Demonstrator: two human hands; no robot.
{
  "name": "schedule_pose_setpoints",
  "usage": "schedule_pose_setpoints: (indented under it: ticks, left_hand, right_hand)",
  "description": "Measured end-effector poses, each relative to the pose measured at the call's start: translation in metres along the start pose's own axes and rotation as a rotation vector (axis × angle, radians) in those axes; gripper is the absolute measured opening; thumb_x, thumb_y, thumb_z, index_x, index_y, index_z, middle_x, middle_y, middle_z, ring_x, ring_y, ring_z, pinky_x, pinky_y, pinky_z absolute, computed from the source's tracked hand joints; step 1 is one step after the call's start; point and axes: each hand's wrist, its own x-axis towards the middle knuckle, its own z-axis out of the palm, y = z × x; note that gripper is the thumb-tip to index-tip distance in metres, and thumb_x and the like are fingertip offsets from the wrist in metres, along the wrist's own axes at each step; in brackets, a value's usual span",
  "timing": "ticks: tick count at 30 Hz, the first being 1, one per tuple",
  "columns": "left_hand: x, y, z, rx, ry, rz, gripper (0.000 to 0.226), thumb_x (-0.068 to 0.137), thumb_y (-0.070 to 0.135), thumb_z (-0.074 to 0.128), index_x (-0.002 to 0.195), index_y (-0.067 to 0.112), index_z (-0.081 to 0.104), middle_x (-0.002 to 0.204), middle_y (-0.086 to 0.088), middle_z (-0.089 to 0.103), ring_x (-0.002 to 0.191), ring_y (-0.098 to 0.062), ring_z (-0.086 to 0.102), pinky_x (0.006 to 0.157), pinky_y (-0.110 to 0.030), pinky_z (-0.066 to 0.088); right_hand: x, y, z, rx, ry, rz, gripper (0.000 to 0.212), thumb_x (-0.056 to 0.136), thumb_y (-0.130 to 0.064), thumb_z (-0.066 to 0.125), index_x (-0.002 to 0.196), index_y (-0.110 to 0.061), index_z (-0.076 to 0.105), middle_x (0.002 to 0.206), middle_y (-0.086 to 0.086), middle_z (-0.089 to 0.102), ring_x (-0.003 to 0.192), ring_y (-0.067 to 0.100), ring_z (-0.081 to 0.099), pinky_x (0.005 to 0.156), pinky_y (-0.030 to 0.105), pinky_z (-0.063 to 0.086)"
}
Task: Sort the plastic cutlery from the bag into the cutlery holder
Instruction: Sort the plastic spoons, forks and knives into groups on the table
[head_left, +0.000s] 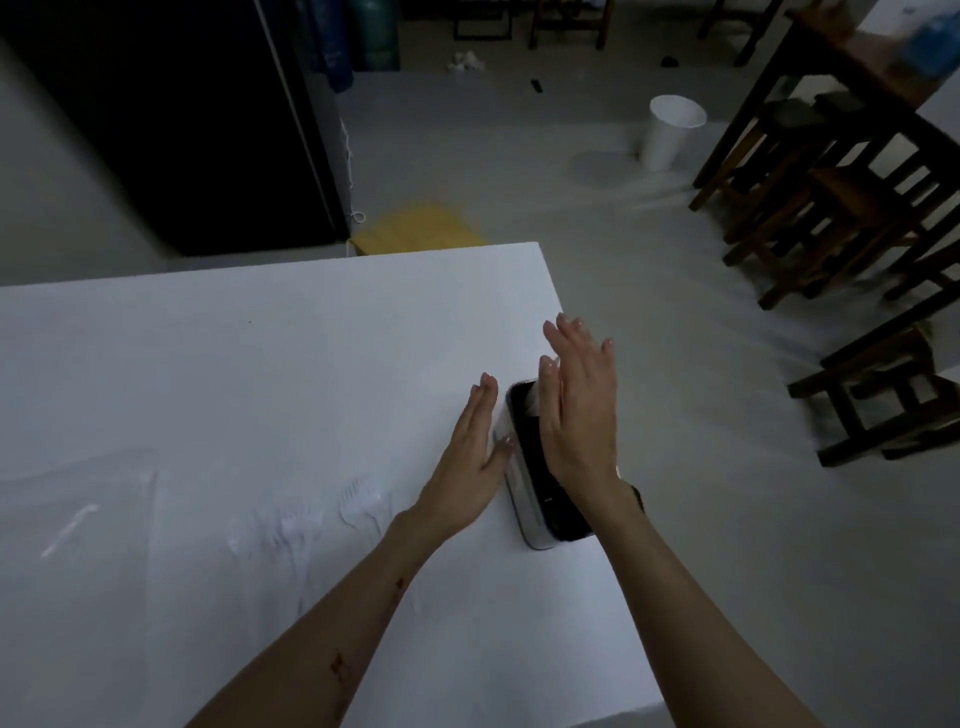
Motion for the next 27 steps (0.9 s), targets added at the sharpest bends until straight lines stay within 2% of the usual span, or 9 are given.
schedule_pose_setpoints:
  ticks: [4, 8, 12, 15, 19, 20, 23, 25, 27]
  left_hand:
    - [-0.047, -0.036, -0.021, -0.022, 0.225, -0.117, 0.053, 0.101, 0.019, 0.04, 0.151, 0.021, 0.021, 0.157, 0.011, 0.021, 0.144, -0.001, 0.017, 0.118, -0.023, 0.016]
    - [-0.109, -0.081, -0.048, 0.001, 0.409, -0.226, 0.045, 0.099, 0.007, 0.041, 0.143, 0.015, 0.035, 0.151, 0.002, 0.037, 0.144, -0.01, 0.023, 0.118, -0.025, 0.016]
    - [-0.164, -0.121, -0.069, 0.151, 0.469, -0.279, 0.045, 0.094, -0.004, 0.043, 0.138, 0.009, 0.043, 0.148, -0.004, 0.04, 0.145, -0.013, 0.016, 0.112, -0.011, 0.008]
    - [-0.191, -0.143, -0.077, 0.186, 0.446, -0.26, 0.047, 0.092, -0.008, 0.045, 0.135, 0.009, 0.046, 0.147, -0.005, 0.041, 0.143, -0.008, 0.013, 0.113, -0.012, 0.008]
    - [-0.202, -0.157, -0.085, 0.177, 0.411, -0.248, 0.043, 0.093, -0.004, 0.045, 0.133, 0.012, 0.048, 0.146, -0.002, 0.041, 0.144, -0.009, 0.013, 0.118, -0.032, 0.017]
    - [-0.204, -0.158, -0.087, 0.173, 0.396, -0.236, 0.043, 0.094, -0.003, 0.044, 0.133, 0.013, 0.048, 0.146, -0.001, 0.04, 0.144, -0.01, 0.014, 0.118, -0.031, 0.017]
    - [-0.206, -0.159, -0.092, 0.162, 0.374, -0.215, 0.043, 0.094, -0.004, 0.044, 0.133, 0.013, 0.048, 0.144, 0.0, 0.042, 0.144, -0.013, 0.018, 0.112, -0.006, 0.01]
    - [-0.208, -0.161, -0.096, 0.162, 0.389, -0.213, 0.042, 0.093, -0.005, 0.045, 0.131, 0.012, 0.05, 0.14, -0.001, 0.045, 0.142, -0.014, 0.023, 0.109, -0.001, 0.009]
    - [-0.21, -0.161, -0.101, 0.158, 0.399, -0.225, 0.04, 0.093, -0.004, 0.046, 0.129, 0.012, 0.051, 0.137, 0.0, 0.048, 0.137, -0.009, 0.027, 0.107, 0.0, 0.01]
  right_hand:
    - [-0.033, -0.037, 0.031, 0.151, 0.004, -0.151, 0.037, 0.093, 0.006, 0.048, 0.126, -0.004, 0.058, 0.132, 0.011, 0.059, 0.126, 0.023, 0.051, 0.112, 0.035, 0.034]
    - [-0.094, -0.059, 0.075, 0.126, -0.247, -0.147, 0.028, 0.092, 0.0, 0.057, 0.117, -0.012, 0.065, 0.116, 0.0, 0.065, 0.106, 0.019, 0.059, 0.092, 0.016, 0.041]
    - [-0.158, -0.065, 0.123, -0.05, -0.543, -0.127, 0.03, 0.087, -0.016, 0.069, 0.116, -0.016, 0.067, 0.114, 0.005, 0.068, 0.1, 0.027, 0.062, 0.079, 0.033, 0.054]
    - [-0.191, -0.065, 0.142, -0.193, -0.638, -0.219, 0.046, 0.074, -0.014, 0.08, 0.119, -0.015, 0.068, 0.124, 0.008, 0.067, 0.112, 0.031, 0.064, 0.083, 0.039, 0.058]
    - [-0.207, -0.046, 0.143, -0.324, -0.585, -0.317, 0.059, 0.071, -0.003, 0.08, 0.128, -0.005, 0.063, 0.137, 0.011, 0.059, 0.128, 0.03, 0.056, 0.103, 0.045, 0.048]
    - [-0.208, -0.041, 0.141, -0.356, -0.558, -0.327, 0.061, 0.07, 0.001, 0.08, 0.128, -0.003, 0.063, 0.138, 0.012, 0.059, 0.129, 0.03, 0.055, 0.105, 0.045, 0.046]
    - [-0.207, -0.04, 0.137, -0.373, -0.501, -0.333, 0.054, 0.074, 0.003, 0.076, 0.126, -0.002, 0.063, 0.136, 0.014, 0.06, 0.128, 0.033, 0.055, 0.106, 0.047, 0.044]
    - [-0.207, -0.056, 0.141, -0.343, -0.492, -0.302, 0.036, 0.08, -0.005, 0.073, 0.116, -0.007, 0.068, 0.124, 0.011, 0.066, 0.117, 0.034, 0.061, 0.095, 0.045, 0.052]
    - [-0.207, -0.083, 0.153, -0.26, -0.496, -0.175, 0.013, 0.084, -0.015, 0.072, 0.097, -0.012, 0.069, 0.098, 0.005, 0.069, 0.088, 0.027, 0.066, 0.07, 0.037, 0.055]
